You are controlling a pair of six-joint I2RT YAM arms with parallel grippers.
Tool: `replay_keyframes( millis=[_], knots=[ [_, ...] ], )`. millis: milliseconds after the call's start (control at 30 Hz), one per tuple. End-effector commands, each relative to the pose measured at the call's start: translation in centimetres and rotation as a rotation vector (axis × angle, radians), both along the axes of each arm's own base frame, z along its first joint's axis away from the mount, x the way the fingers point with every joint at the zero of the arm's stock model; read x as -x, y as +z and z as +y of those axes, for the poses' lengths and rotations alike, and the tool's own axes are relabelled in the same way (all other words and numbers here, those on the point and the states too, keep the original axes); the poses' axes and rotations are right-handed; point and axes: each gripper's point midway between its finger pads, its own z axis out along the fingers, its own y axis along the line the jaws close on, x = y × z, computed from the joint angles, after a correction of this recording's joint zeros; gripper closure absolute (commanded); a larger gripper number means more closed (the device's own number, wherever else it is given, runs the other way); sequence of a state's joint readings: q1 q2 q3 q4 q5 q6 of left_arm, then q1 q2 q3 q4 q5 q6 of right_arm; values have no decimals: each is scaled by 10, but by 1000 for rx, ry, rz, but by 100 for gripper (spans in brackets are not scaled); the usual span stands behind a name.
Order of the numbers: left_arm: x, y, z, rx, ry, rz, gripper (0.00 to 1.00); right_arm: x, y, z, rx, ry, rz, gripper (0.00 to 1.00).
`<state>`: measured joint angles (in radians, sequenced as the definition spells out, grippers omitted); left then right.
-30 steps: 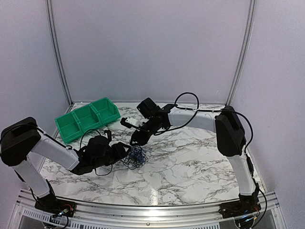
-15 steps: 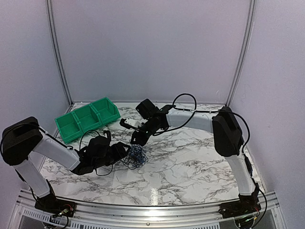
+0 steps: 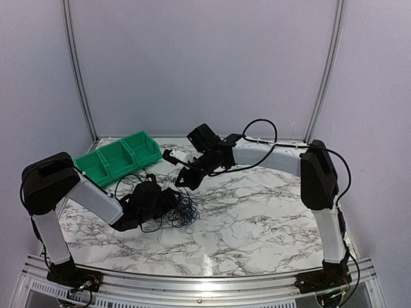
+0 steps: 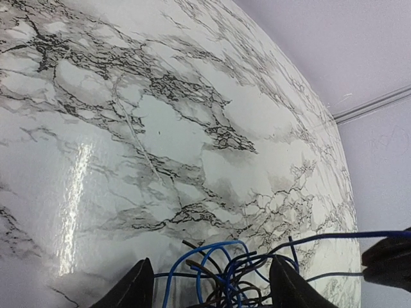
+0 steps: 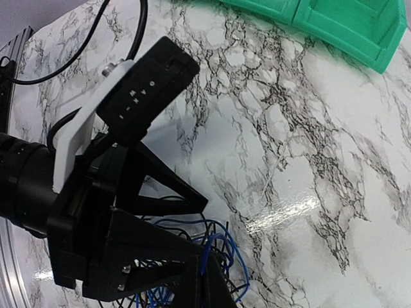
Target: Untangle the cables
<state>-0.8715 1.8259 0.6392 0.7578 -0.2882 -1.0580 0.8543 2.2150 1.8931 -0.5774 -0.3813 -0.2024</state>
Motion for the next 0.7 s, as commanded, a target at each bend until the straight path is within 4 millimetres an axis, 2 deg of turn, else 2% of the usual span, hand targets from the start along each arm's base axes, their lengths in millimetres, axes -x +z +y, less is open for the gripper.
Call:
replay_keyframes(
  millis=[0, 100, 167, 233, 400, 600, 667],
  knots=[
    [-11, 0, -9, 4, 12, -21, 37, 5, 23, 3, -58, 8, 3, 100],
    [-13, -12, -13, -8, 9, -3, 37, 9, 31, 4, -79, 25, 13, 100],
    [-12, -22, -13, -8, 15, 22, 37, 13, 49, 4, -108, 37, -2, 100],
    [-9, -32, -11, -12, 21, 45, 37, 14, 74, 3, -142, 44, -36, 100],
    [-5, -42, -17, -33, -30, 49, 63, 15, 148, -5, -245, 32, -130, 100],
    [-1, -63, -15, -55, -30, 85, 68, 26, 244, -14, -396, 45, -235, 100],
    [1, -69, -15, -53, -32, 104, 69, 33, 270, -19, -439, 56, -268, 100]
  ],
)
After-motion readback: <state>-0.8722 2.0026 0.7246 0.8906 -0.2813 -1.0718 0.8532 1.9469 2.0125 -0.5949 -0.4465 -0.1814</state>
